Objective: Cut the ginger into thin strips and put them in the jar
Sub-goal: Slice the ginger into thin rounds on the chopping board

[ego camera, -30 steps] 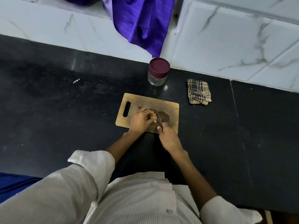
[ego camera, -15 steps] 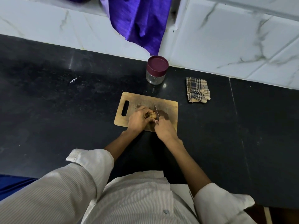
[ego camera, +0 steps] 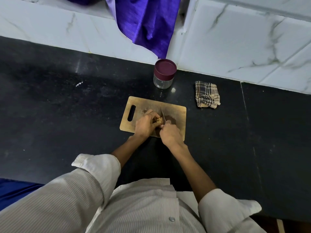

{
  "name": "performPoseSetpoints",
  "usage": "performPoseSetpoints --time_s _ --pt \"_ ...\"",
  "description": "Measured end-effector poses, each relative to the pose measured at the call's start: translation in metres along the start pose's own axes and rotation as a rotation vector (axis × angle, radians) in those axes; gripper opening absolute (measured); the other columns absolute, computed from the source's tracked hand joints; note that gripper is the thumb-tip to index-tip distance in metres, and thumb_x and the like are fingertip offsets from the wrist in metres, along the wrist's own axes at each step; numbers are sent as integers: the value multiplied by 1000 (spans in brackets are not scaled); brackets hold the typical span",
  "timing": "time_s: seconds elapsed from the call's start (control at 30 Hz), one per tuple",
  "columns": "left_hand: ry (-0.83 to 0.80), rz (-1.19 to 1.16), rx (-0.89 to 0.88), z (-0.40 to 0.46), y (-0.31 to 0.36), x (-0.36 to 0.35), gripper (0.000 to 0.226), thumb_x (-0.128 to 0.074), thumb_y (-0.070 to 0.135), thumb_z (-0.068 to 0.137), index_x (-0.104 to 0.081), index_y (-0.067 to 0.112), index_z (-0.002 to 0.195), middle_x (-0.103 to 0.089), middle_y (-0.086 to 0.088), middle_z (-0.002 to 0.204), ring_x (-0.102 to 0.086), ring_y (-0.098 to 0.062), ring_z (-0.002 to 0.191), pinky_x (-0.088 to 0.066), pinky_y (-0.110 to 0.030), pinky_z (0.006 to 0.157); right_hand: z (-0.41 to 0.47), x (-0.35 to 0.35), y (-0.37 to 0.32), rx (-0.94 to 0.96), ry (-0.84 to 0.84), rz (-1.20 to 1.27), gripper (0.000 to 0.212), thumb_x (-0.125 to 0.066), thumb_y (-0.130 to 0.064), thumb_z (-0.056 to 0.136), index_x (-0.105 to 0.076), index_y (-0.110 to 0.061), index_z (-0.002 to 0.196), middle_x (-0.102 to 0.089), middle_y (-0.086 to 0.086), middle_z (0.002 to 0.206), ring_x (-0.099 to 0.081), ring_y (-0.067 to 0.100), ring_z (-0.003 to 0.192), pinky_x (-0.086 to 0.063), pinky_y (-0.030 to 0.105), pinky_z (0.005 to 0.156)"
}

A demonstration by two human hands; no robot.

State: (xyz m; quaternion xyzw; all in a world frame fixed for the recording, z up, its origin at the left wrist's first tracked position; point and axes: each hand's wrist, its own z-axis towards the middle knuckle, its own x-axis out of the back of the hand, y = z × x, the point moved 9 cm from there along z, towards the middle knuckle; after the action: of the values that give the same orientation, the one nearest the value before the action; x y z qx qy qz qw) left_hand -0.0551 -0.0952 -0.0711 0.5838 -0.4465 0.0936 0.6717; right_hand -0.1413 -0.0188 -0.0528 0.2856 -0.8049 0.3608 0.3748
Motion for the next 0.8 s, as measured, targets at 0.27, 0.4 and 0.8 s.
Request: performPoseSetpoints --time_s 0.27,0.4,0.8 --pt "-25 -54 41 5 0 6 27 -82 20 69 -65 20 91 -54 14 95 -54 -6 88 -48 -32 78 -26 -13 15 -4 29 13 23 -38 -23 106 -46 -8 121 -64 14 110 -64 30 101 -45 40 73" --pt "-38 -60 50 7 -1 7 26 -82 21 69 -66 19 89 -54 14 91 -54 -6 86 -46 -29 75 -23 -8 10 -19 39 9 25 -40 -22 105 -47 -6 123 -64 15 114 -64 31 104 -46 39 75" --pt "-34 -13 3 5 3 8 15 -76 18 77 -66 20 89 -55 13 92 -56 -6 85 -47 -27 74 -2 3 -6 -33 18 3 25 -43 -24 103 -51 -8 121 -65 14 114 -65 29 102 -54 42 86"
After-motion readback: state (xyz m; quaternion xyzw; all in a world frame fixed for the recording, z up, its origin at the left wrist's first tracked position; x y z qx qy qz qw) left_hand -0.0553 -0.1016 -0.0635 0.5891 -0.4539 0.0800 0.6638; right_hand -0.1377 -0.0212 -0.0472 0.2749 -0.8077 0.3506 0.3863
